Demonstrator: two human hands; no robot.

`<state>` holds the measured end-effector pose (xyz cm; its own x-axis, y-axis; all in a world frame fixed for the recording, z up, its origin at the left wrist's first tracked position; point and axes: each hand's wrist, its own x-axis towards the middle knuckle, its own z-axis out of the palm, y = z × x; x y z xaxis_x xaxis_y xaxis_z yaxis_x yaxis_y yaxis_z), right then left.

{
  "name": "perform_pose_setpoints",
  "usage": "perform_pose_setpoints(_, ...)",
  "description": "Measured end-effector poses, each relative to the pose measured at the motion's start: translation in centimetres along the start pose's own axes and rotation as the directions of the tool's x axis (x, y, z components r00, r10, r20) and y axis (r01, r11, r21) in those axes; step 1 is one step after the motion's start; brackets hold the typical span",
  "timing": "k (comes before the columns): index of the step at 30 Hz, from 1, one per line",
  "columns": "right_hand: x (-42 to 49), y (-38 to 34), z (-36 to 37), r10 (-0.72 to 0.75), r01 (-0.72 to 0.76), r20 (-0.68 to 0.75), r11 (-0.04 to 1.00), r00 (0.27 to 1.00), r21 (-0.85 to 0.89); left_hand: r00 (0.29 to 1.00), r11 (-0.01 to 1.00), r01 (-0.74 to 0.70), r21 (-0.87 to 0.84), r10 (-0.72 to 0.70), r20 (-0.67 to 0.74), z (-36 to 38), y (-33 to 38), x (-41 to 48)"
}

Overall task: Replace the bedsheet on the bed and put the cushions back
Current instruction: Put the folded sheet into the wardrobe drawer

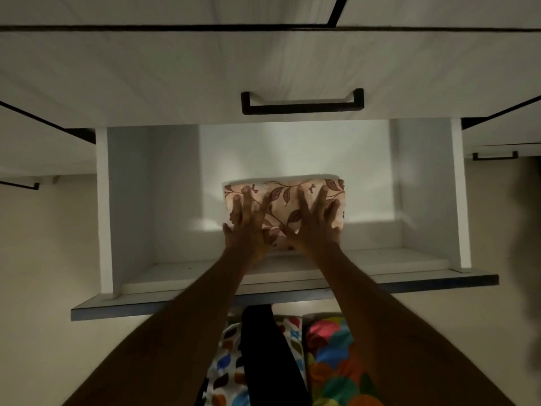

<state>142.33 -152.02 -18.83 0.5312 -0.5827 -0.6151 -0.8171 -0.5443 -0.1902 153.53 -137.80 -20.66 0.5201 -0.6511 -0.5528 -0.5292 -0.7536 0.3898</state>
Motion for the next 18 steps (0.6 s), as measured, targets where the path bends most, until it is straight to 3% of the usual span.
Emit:
perform_pose_setpoints(3, 0.4, 0.3, 0.8, 0.016, -0.015, 0.011, 0.999, 1.0, -0.042, 1.0, 0.989, -0.025, 0.146, 0.024, 0.012, 0.3, -1.6, 0.5)
perform_pose_setpoints(7, 0.2, -0.1, 0.6, 0.042, -0.041, 0.041, 0.999, 0.998, -0.035, 0.999, 0.988, -0.031, 0.15, 0.025, 0.037, -0.2, -1.6, 0.2)
perform_pose_setpoints(11, -2.5, -0.4, -0.9, 0.028, -0.037, 0.083, 0.993, 0.996, 0.114, 0.977, 0.994, 0.095, 0.059, -0.104, 0.184, -2.6, -1.1, -2.5)
perform_pose_setpoints(15, -7.8, -1.3, -4.1, -0.018, 0.009, 0.085, 0.994, 0.996, 0.105, 0.928, 0.987, 0.125, -0.1, -0.08, 0.364, -6.3, -0.7, -7.0)
perform_pose_setpoints(18, -12.3, -2.2, -6.5, -0.01, -0.008, 0.088, 0.977, 0.996, 0.212, 0.913, 0.964, 0.186, -0.188, -0.099, 0.395, -8.3, 0.2, -10.9)
